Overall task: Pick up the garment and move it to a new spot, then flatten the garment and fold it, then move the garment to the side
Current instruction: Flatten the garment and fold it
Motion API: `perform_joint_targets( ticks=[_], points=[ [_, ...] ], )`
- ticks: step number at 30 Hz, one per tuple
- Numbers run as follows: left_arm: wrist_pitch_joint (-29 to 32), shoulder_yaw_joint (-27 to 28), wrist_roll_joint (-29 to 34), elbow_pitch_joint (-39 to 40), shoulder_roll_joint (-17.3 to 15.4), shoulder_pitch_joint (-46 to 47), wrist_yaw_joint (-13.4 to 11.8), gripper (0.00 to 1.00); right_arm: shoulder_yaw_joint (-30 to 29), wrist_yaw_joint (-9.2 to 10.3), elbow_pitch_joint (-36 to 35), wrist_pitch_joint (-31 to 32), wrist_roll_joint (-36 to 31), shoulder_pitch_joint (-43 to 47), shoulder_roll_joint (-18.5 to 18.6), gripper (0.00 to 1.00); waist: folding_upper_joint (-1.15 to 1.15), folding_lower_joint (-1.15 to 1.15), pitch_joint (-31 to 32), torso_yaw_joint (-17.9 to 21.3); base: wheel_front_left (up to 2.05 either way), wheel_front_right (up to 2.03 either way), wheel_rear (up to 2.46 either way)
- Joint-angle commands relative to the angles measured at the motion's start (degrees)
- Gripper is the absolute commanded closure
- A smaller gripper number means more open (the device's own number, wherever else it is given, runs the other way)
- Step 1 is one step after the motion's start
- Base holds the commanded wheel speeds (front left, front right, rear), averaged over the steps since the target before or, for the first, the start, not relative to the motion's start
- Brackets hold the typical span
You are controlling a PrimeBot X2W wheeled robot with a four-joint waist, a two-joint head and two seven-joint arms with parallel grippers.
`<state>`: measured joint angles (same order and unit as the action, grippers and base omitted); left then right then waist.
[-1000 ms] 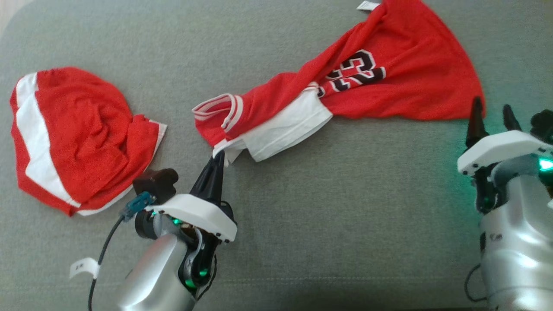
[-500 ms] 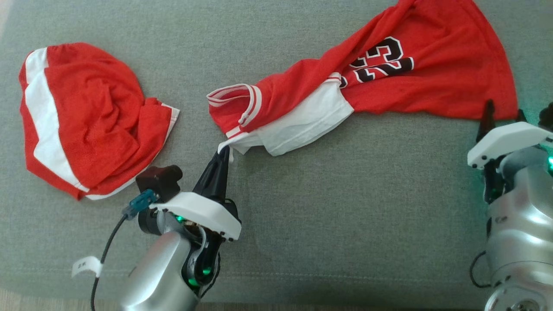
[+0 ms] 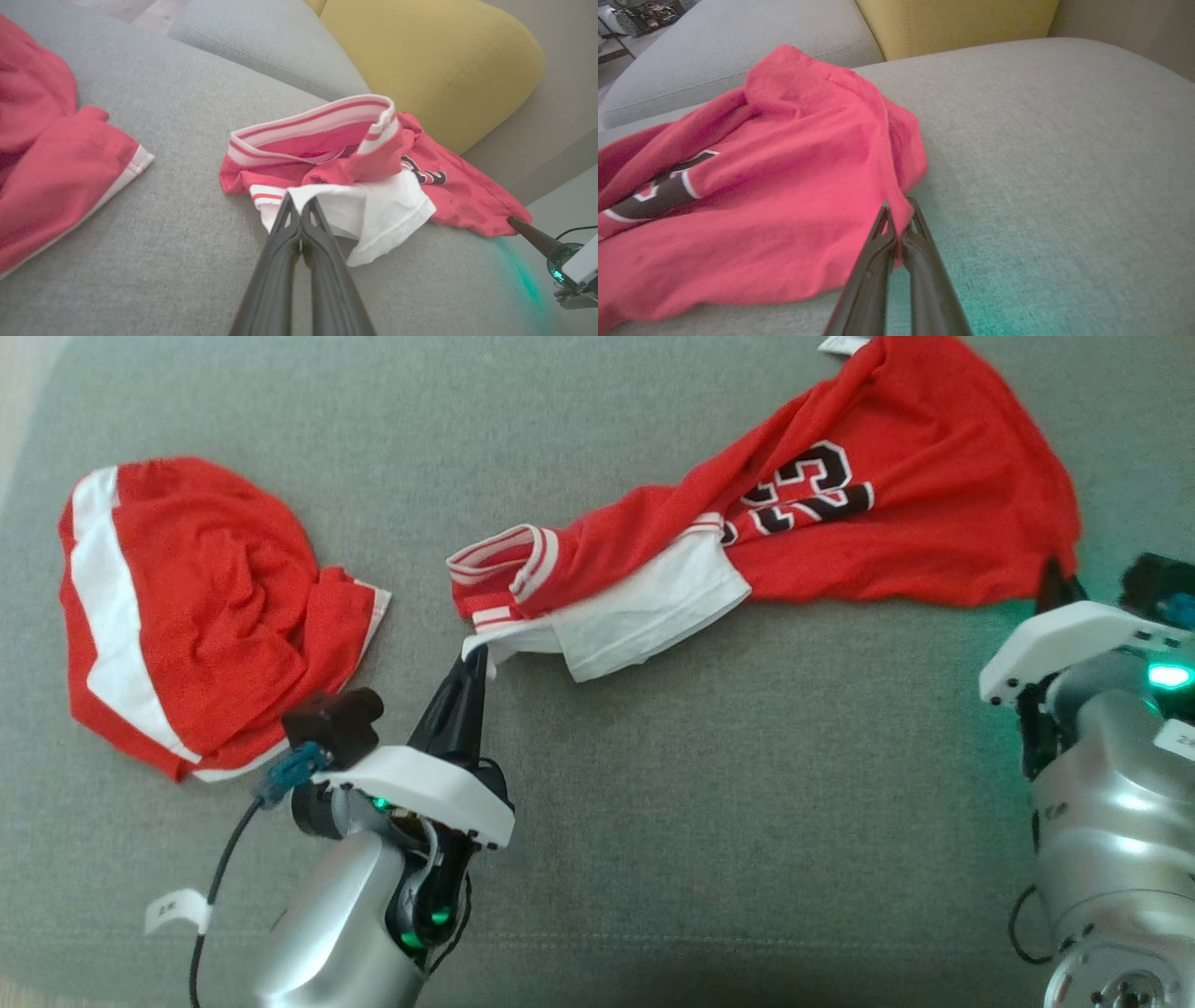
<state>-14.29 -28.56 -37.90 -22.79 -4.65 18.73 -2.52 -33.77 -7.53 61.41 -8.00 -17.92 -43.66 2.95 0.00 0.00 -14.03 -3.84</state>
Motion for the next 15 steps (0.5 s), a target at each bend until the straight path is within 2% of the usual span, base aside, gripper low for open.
perform_joint_targets(
  ticks=[1, 7, 8, 11, 12, 14, 15],
  points=[
    [-0.7, 2.4, 0.6, 2.4, -0.6, 0.4, 0.1, 1.00, 2.7, 0.04, -1.0, -1.0, -0.7, -1.6, 0.1, 1.00, 0.00, 0.00, 1.6, 0.4, 0.00, 0.00, 0.00],
    [-0.7, 4.2, 1.0, 6.3, -2.0, 1.0, 0.1, 1.00, 12.9, 0.04, 1.8, 0.0, -1.5, -3.4, 1.6, 1.00, 0.00, 0.00, 6.9, 1.6, 0.00, 0.00, 0.00],
    [-0.7, 4.2, 1.0, 6.3, -2.0, 1.0, 0.1, 1.00, 12.9, 0.04, 1.8, 0.0, -1.5, -3.4, 1.6, 1.00, 0.00, 0.00, 6.9, 1.6, 0.00, 0.00, 0.00],
    [1.1, 5.3, 0.8, 10.5, -3.9, 3.3, -0.3, 1.00, 21.4, 0.04, 5.9, 2.4, 1.2, -7.8, 2.4, 1.00, 0.00, 0.00, 10.5, 2.6, 0.00, 0.00, 0.00],
    [1.1, 5.3, 0.8, 10.5, -3.9, 3.3, -0.3, 1.00, 21.4, 0.04, 5.9, 2.4, 1.2, -7.8, 2.4, 1.00, 0.00, 0.00, 10.5, 2.6, 0.00, 0.00, 0.00],
    [2.6, 6.0, 0.6, 13.1, -4.8, 4.9, -0.5, 1.00, 25.8, 0.04, 8.4, 3.7, 3.7, -10.8, 2.5, 1.00, 0.00, 0.00, 12.0, 3.0, 0.00, 0.00, 0.00],
    [4.2, 6.8, 0.1, 15.5, -5.7, 6.5, -0.9, 1.00, 30.1, 0.04, 10.1, 5.1, 6.5, -13.5, 2.7, 1.00, 0.00, 0.00, 13.7, 3.6, 0.00, 0.00, 0.00]
  ],
)
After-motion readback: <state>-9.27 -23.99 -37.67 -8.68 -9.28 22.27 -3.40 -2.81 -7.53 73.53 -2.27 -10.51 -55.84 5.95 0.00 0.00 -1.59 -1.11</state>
